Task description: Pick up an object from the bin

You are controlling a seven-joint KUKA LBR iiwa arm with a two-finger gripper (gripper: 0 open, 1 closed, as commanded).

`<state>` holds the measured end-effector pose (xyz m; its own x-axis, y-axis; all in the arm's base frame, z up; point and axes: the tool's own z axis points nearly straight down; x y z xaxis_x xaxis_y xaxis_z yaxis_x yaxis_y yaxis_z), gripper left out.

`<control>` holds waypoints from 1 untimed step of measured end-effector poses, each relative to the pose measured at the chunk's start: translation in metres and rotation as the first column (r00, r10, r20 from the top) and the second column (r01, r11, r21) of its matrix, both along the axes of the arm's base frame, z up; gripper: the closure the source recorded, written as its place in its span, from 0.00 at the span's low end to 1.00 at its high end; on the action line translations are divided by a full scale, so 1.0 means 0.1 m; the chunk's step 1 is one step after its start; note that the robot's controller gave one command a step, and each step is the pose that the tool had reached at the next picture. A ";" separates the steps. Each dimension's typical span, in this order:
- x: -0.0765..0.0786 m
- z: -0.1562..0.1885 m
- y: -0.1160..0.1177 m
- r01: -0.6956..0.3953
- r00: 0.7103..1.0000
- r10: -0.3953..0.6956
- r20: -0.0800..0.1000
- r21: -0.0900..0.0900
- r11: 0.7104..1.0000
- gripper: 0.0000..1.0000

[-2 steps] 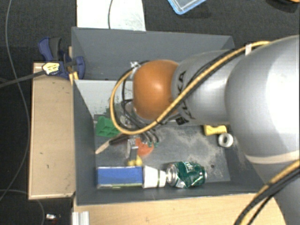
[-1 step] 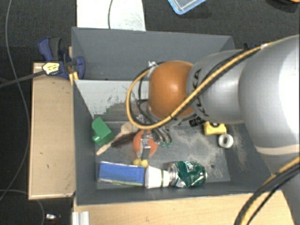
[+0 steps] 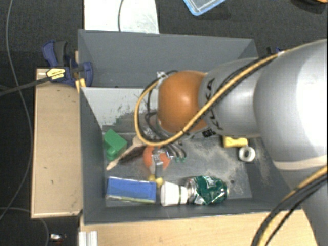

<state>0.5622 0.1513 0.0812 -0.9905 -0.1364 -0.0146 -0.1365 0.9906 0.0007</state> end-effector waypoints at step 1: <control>0.06 -0.06 -0.10 -0.029 1.000 0.029 0.002 0.003 1.000 0.00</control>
Offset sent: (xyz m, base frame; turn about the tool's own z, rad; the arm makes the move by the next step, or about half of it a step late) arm 0.0198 -0.0232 -0.0102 -0.1357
